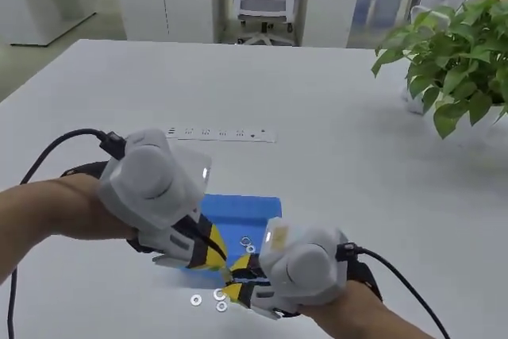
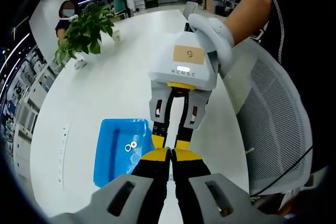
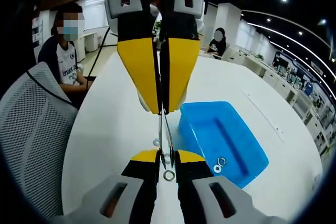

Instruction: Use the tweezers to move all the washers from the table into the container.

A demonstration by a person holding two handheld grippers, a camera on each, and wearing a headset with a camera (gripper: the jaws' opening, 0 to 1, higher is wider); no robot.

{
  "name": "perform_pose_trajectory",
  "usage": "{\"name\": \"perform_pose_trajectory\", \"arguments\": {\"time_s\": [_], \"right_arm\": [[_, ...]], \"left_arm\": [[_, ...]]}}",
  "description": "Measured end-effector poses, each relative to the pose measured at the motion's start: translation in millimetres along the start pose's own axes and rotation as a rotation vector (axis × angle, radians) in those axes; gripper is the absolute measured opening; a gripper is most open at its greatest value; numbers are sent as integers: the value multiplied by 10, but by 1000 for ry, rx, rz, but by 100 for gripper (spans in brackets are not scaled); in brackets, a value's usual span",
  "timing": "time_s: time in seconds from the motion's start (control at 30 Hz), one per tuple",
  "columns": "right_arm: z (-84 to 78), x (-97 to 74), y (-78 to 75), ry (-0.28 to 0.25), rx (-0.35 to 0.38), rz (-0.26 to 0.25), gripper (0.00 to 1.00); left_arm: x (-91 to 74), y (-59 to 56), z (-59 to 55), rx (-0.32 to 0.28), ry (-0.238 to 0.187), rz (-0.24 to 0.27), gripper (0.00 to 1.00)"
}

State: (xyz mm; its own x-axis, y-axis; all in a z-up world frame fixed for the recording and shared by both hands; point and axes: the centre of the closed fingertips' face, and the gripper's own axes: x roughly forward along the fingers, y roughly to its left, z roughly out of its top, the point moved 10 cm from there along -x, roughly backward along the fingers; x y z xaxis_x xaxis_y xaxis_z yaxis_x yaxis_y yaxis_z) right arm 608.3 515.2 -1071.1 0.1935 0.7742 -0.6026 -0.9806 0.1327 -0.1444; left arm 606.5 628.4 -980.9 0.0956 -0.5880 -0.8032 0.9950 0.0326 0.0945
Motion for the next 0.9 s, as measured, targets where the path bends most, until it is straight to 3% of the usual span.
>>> {"name": "perform_pose_trajectory", "arguments": {"time_s": [0.9], "right_arm": [[-209, 89, 8, 39, 31, 14, 13]], "left_arm": [[255, 32, -36, 6, 10, -24, 6]]}}
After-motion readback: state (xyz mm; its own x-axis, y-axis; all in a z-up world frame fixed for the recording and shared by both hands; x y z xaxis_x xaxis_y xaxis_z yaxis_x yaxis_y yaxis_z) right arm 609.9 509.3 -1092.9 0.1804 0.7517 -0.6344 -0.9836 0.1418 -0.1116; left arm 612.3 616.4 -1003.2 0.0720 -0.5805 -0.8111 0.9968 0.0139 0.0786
